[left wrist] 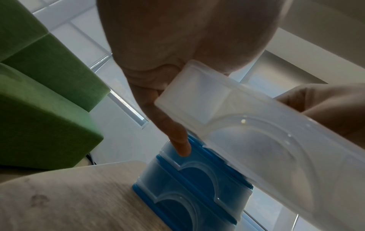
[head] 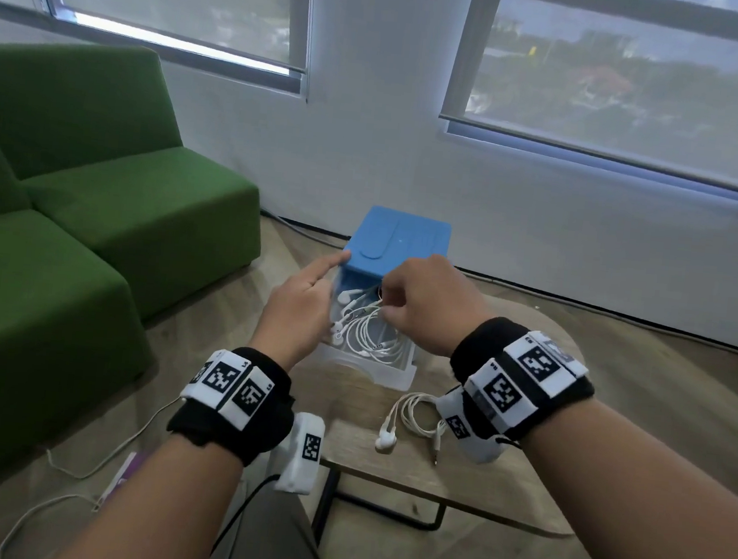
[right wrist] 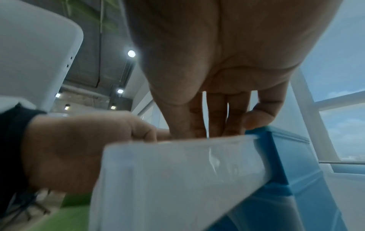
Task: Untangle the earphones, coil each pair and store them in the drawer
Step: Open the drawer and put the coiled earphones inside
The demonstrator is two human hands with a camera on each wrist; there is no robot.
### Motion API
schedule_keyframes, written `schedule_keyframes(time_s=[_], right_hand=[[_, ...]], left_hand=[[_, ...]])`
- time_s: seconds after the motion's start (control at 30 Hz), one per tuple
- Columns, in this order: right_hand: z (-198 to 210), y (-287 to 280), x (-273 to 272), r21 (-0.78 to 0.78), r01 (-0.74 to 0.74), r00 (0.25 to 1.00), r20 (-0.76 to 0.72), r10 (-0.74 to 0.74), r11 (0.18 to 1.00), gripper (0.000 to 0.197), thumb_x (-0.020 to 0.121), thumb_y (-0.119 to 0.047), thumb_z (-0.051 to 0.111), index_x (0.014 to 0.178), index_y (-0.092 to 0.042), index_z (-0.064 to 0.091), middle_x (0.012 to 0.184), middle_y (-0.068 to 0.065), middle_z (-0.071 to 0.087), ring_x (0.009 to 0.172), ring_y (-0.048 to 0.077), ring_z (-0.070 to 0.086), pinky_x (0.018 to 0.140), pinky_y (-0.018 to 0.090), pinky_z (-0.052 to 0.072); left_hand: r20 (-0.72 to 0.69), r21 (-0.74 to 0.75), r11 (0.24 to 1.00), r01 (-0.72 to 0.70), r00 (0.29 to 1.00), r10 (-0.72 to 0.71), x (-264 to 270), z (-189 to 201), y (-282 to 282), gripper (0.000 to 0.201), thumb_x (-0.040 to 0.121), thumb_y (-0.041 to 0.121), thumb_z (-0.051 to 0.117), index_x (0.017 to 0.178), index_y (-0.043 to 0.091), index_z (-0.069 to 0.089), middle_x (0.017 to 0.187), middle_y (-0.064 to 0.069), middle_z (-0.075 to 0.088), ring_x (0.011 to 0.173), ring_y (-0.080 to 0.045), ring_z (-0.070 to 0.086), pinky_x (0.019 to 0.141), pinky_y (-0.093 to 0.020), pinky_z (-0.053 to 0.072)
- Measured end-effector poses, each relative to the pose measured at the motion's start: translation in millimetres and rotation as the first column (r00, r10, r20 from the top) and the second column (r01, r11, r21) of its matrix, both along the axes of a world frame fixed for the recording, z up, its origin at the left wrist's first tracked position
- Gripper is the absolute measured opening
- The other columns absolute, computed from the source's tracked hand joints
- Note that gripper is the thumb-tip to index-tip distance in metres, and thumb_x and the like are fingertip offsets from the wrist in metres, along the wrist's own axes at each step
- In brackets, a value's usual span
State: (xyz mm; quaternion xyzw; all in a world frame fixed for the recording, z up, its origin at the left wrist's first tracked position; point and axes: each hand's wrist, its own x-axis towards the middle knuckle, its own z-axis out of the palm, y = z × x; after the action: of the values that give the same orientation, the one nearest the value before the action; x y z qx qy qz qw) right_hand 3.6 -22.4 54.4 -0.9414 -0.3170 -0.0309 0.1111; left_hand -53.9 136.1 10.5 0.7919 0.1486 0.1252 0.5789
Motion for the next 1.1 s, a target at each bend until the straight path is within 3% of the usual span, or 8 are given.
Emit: schedule_keyframes(time_s=[0.17,0.23,0.3,0.4,0.53,0.63,0.87,1.1], right_hand=[[14,-32,-12,0.351,0.097,0.995,-0.020,-0.096,0.931,0.021,0.084,-0.022,0.069,0.065,-0.014,0.065,0.059,-0.006,0.059,0.061,0.004,0.052,0.059,0.012,0.035],[7,-50,-15,0.370,0.173,0.985,-0.067,-0.160,0.913,0.022,0.084,-0.019,0.068,0.064,-0.011,0.065,0.059,-0.001,0.062,0.060,0.009,0.054,0.063,0.020,0.041],[-12,-64,-13,0.262,0.237,0.963,-0.188,-0.191,0.936,0.019,0.084,-0.015,0.067,0.066,-0.011,0.068,0.066,0.002,0.068,0.066,0.016,0.060,0.068,0.031,0.049],[-50,-73,-13,-0.042,0.210,0.898,-0.386,-0.209,0.977,0.003,0.085,-0.020,0.074,0.086,-0.018,0.073,0.087,-0.001,0.072,0.084,0.018,0.065,0.078,0.033,0.054],[-77,-66,-14,-0.217,0.162,0.892,-0.385,-0.237,0.963,0.018,0.086,-0.023,0.075,0.101,-0.016,0.068,0.098,-0.002,0.065,0.088,0.016,0.058,0.061,0.020,0.041],[-83,-59,-12,-0.302,0.108,0.910,-0.353,-0.216,0.947,0.011,0.093,-0.017,0.067,0.101,-0.011,0.070,0.106,0.006,0.068,0.096,0.023,0.064,0.072,0.026,0.047],[-81,-64,-14,-0.387,-0.017,0.938,-0.326,-0.120,0.922,0.022,0.101,-0.023,0.059,0.113,-0.005,0.066,0.115,0.012,0.066,0.100,0.027,0.062,0.080,0.032,0.046],[-69,-69,-14,-0.248,-0.005,0.946,-0.317,-0.076,0.969,0.011,0.101,-0.022,0.059,0.096,-0.012,0.060,0.099,0.006,0.063,0.084,0.023,0.057,0.071,0.029,0.041]], left_hand=[[0.002,0.040,0.999,0.001,1.000,-0.001,4,-6,1,0.062,0.097,0.011,0.032,0.131,0.053,0.064,0.080,0.002,0.052,0.061,-0.018,0.050,0.076,-0.058,0.061],[0.006,0.037,0.999,-0.007,1.000,0.006,5,-7,1,0.061,0.098,0.011,0.032,0.132,0.051,0.064,0.077,0.002,0.051,0.059,-0.015,0.048,0.073,-0.055,0.062],[0.012,0.024,0.999,-0.023,1.000,0.023,3,-5,-1,0.060,0.100,0.010,0.032,0.135,0.047,0.064,0.070,0.004,0.048,0.048,-0.005,0.045,0.064,-0.046,0.059],[0.019,0.019,0.999,-0.044,0.999,0.044,1,-3,-4,0.060,0.100,0.008,0.033,0.135,0.045,0.064,0.066,0.005,0.047,0.039,-0.001,0.041,0.063,-0.041,0.053],[0.027,0.030,0.998,-0.059,0.998,0.058,3,-3,-5,0.059,0.100,0.007,0.032,0.133,0.045,0.064,0.064,0.005,0.047,0.038,-0.001,0.040,0.053,-0.031,0.043],[0.014,0.006,0.998,-0.064,0.998,0.064,3,-4,-5,0.060,0.099,0.007,0.033,0.133,0.044,0.066,0.053,0.011,0.047,0.037,-0.002,0.038,0.060,-0.037,0.045],[0.018,0.024,0.997,-0.076,0.997,0.075,5,-7,-7,0.060,0.099,0.009,0.034,0.131,0.047,0.066,0.051,0.013,0.050,0.043,-0.008,0.037,0.058,-0.037,0.040],[0.028,0.029,0.996,-0.088,0.996,0.087,6,-7,-8,0.059,0.099,0.009,0.035,0.128,0.049,0.067,0.060,0.006,0.051,0.049,-0.013,0.039,0.059,-0.038,0.041]])
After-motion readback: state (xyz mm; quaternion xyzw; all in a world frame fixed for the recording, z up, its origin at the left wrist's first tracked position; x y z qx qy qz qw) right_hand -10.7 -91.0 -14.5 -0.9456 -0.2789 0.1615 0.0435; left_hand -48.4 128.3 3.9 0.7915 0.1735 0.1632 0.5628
